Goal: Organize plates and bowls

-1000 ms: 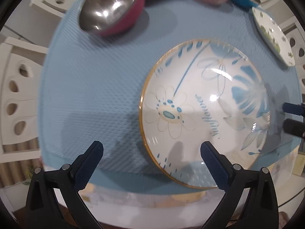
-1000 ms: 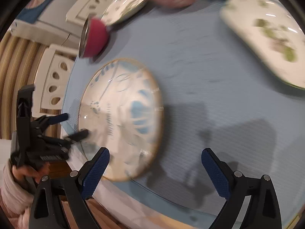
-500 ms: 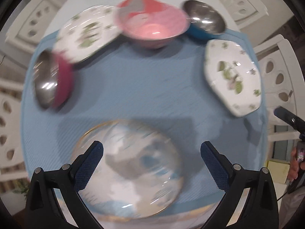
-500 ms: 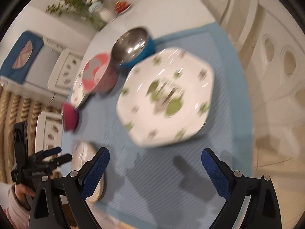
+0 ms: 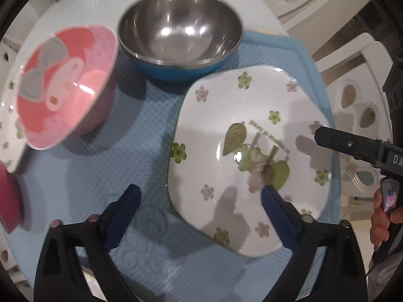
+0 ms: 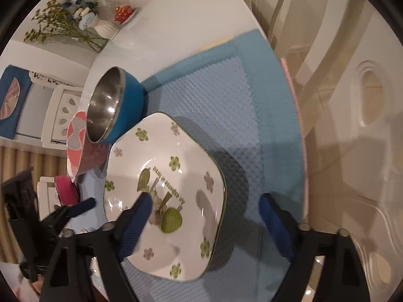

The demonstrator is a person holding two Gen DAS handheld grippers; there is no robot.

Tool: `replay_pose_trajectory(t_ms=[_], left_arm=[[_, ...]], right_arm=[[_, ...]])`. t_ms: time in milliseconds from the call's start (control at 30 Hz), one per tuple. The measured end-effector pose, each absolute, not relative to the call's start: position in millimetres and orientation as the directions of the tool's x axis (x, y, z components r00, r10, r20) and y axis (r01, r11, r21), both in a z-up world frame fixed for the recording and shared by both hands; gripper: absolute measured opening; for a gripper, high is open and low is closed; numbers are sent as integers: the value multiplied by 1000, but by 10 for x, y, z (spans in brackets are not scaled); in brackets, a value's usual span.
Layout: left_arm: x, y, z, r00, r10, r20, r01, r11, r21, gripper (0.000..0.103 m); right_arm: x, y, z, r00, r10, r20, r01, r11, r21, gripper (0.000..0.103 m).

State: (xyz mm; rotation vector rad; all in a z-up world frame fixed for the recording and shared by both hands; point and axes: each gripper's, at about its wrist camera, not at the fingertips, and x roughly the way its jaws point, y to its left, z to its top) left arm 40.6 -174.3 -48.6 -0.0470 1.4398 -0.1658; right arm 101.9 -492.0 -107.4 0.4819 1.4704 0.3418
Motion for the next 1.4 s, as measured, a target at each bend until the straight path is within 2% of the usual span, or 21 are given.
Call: replay_pose_trajectory(t_ms=[67,200,233,300,567,1000,1400], left_arm=[[429,-1731,-553,108,-168,-980,68,984,-162,85],[479,-1676,-632,110,-207,-972,48,978,-202,64],[496,-1682,-637,120,-198,-973,61,980,-191,61],[530,-1709,-626,145,-194,-970,91,979,-182,56],[638,-1686,-590,126,-254,-959,76,966,-246,54],[561,-1383,-359,170,-243,-955,79,969,-232,54],[235,-986,-288,214,-232,-949,30,972,-231,54]], right_arm=[[1057,-4882,-1163,53,516,-855,68,852,519,70],[1115,-4835,-1198,61,522,-851,53,849,525,67],[1131,-4828,-1198,65,526,-848,48,847,529,55],[1158,-4816,-1228,69,529,-846,57,844,533,42],[1156,-4797,-1221,62,531,-845,89,840,535,42],[957,-4564,-972,65,520,-851,107,845,524,42],[767,-4067,-604,79,533,-842,50,842,538,42]])
